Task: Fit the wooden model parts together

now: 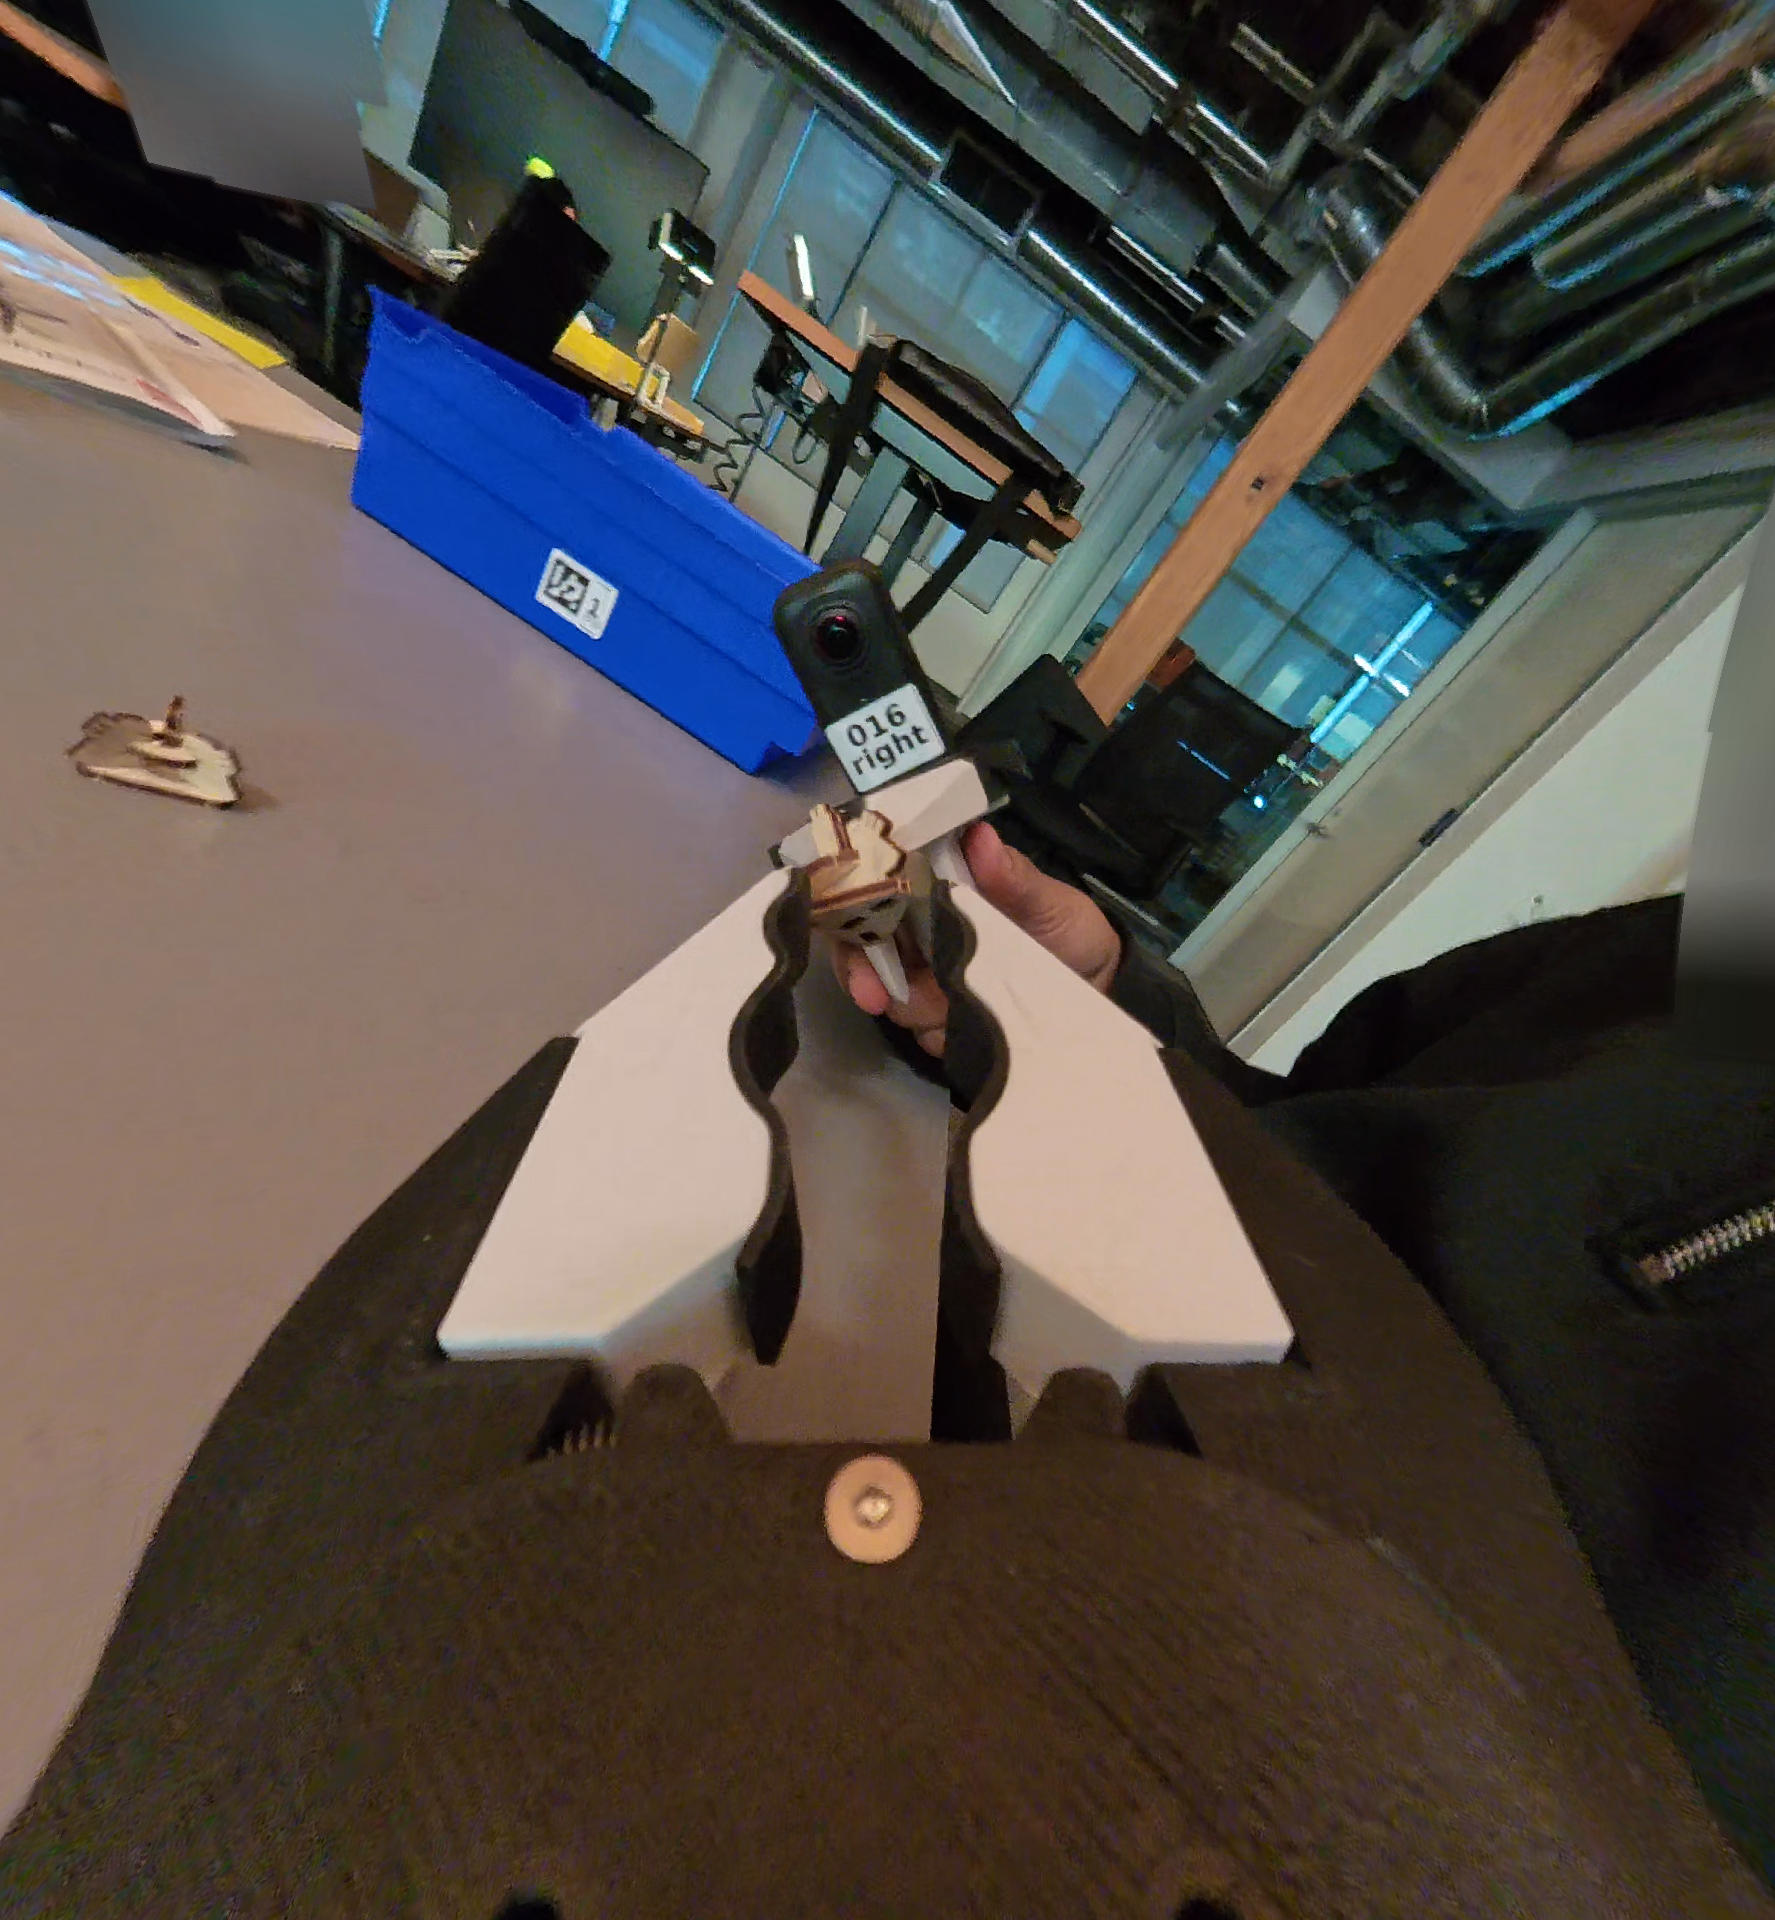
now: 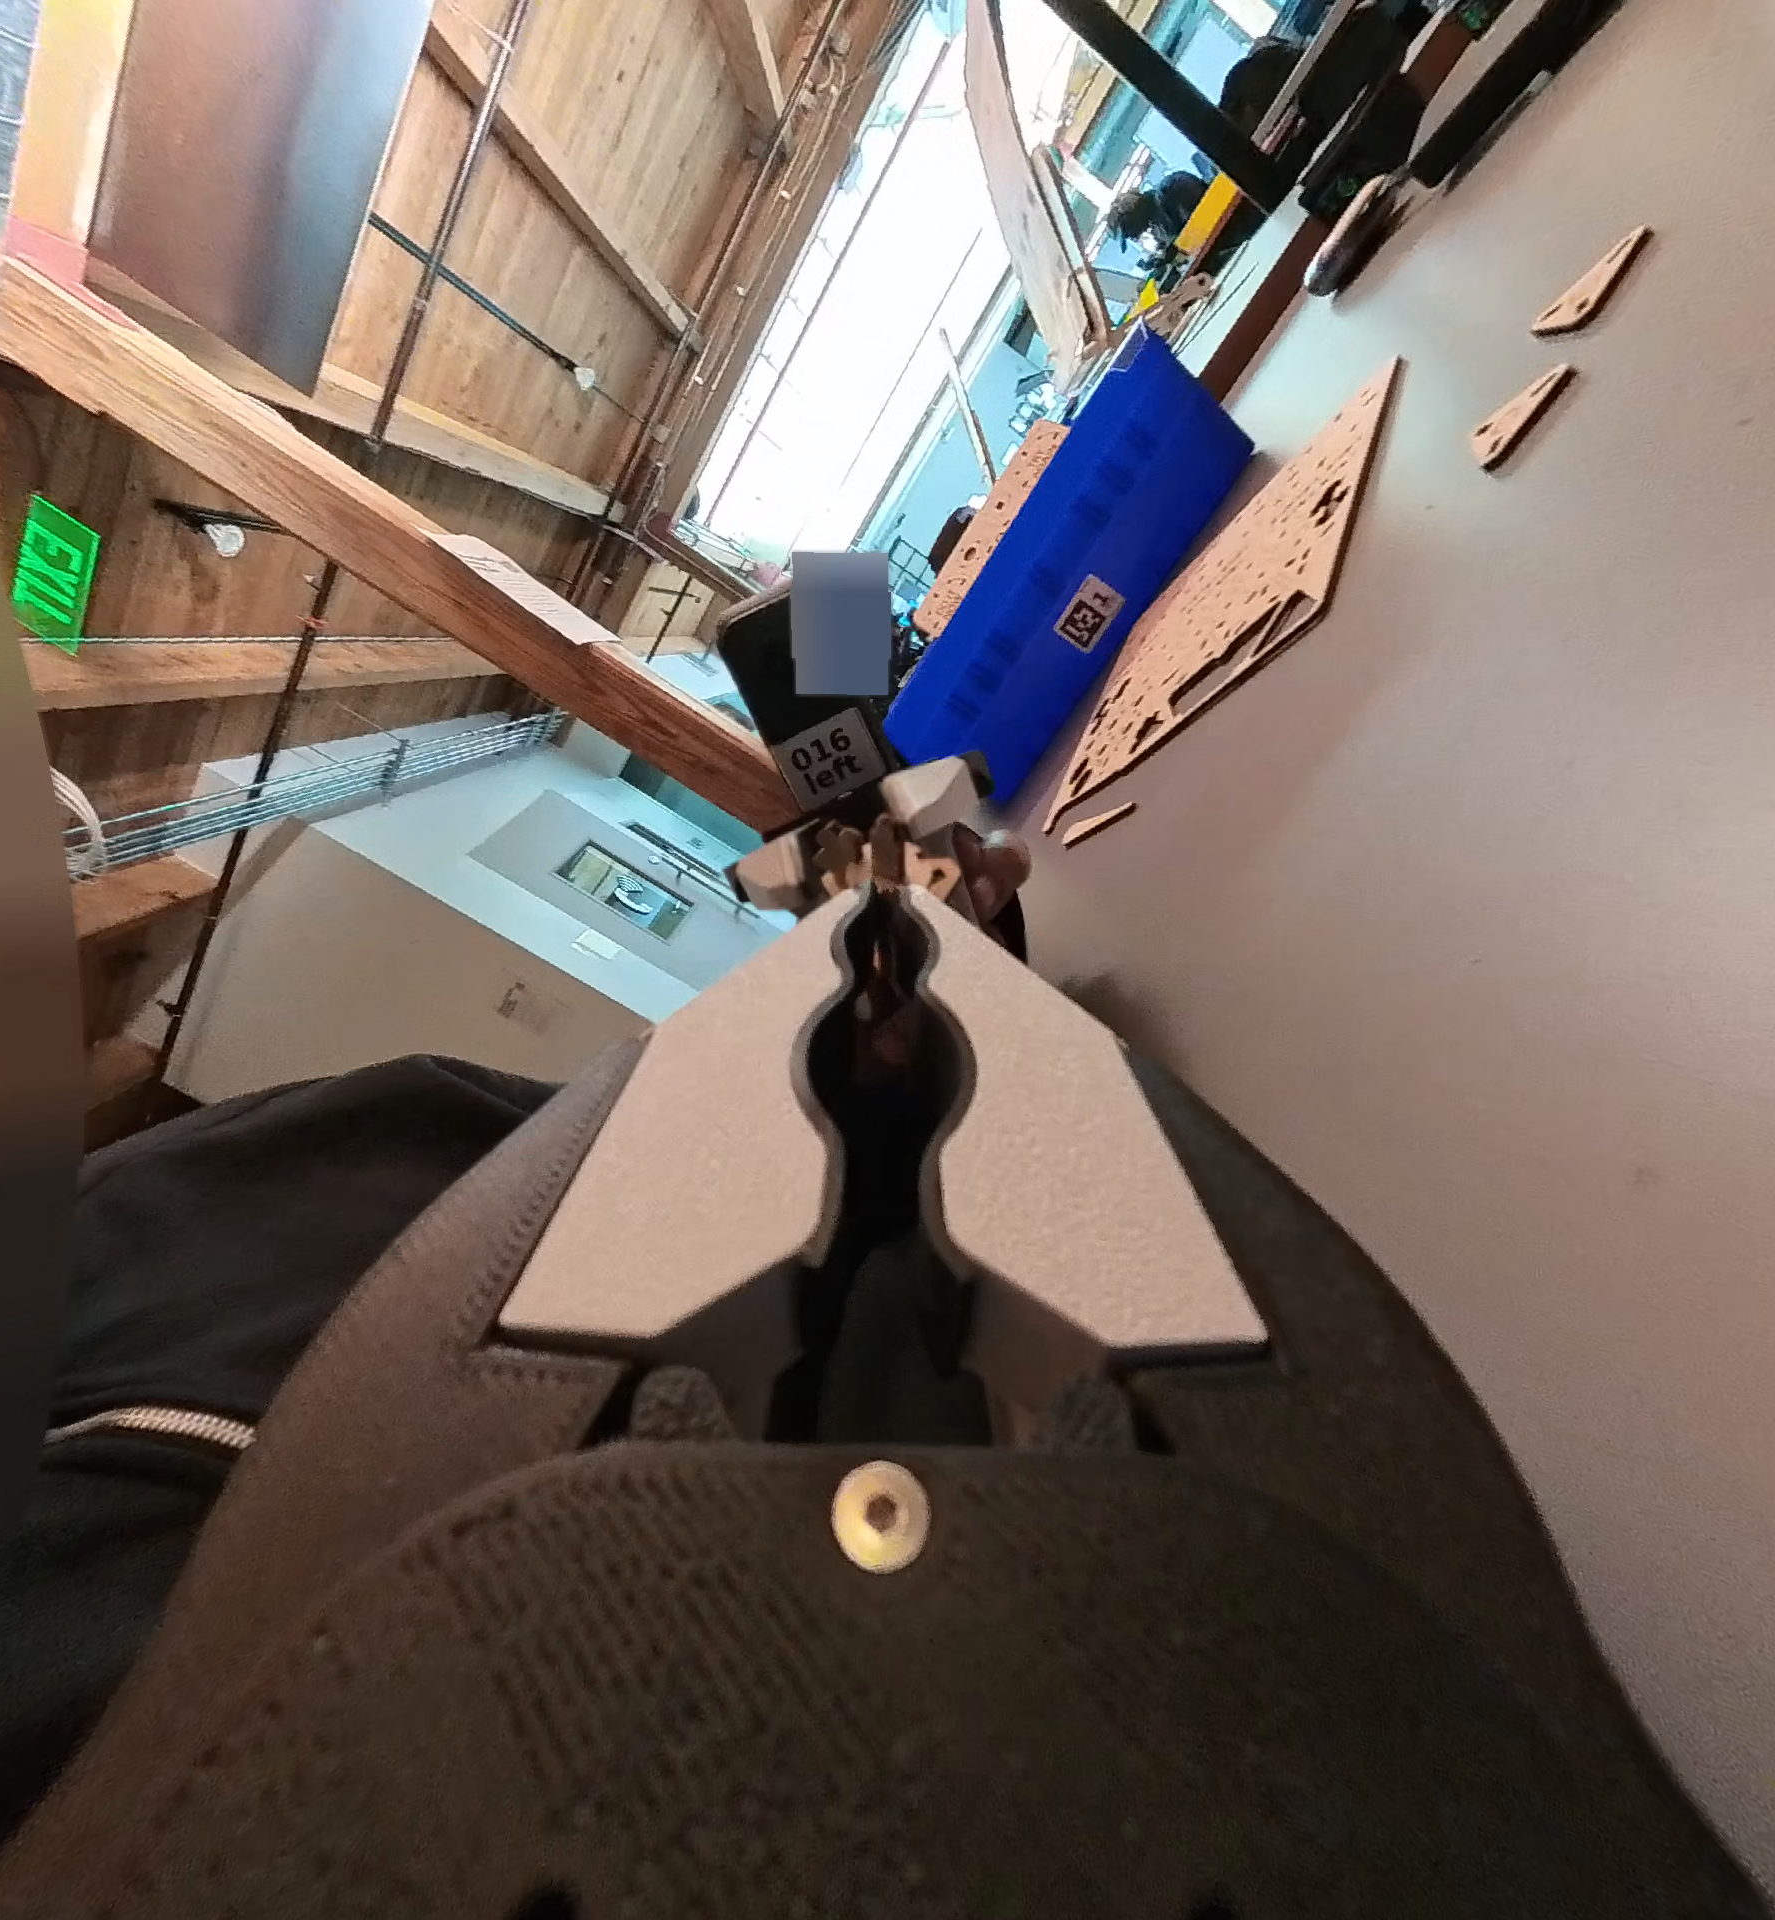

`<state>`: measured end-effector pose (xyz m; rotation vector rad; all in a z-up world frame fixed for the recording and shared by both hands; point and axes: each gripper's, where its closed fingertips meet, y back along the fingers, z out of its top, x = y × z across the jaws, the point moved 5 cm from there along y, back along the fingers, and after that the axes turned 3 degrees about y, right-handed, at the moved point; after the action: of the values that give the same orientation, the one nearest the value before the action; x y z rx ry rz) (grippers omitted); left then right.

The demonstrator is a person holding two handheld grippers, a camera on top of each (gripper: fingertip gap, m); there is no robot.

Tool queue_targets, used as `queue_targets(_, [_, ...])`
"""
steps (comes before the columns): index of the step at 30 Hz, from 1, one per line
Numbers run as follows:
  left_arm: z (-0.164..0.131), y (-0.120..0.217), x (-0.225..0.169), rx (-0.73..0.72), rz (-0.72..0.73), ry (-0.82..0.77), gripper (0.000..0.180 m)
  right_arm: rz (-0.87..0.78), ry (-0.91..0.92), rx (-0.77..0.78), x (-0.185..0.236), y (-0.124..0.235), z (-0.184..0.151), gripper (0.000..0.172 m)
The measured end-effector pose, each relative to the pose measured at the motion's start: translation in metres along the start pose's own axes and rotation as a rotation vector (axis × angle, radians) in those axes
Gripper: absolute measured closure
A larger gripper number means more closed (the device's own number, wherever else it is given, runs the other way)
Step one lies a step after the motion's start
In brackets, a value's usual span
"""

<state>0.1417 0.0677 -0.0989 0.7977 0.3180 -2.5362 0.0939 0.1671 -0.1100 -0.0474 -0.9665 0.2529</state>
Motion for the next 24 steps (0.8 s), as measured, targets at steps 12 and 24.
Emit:
queue_targets(12, [0.0041,0.0045,0.0069,-0.047,-0.061,0.114,0.149,-0.16,0.126,0.009,-0.0116,0.0042,0.003,0.172])
queue_targets(24, [-0.0003,0.0001,0.0084,-0.013,-0.045,0.141,0.147,-0.151,0.1,-0.012,-0.0118,0.0092,0.004,0.172])
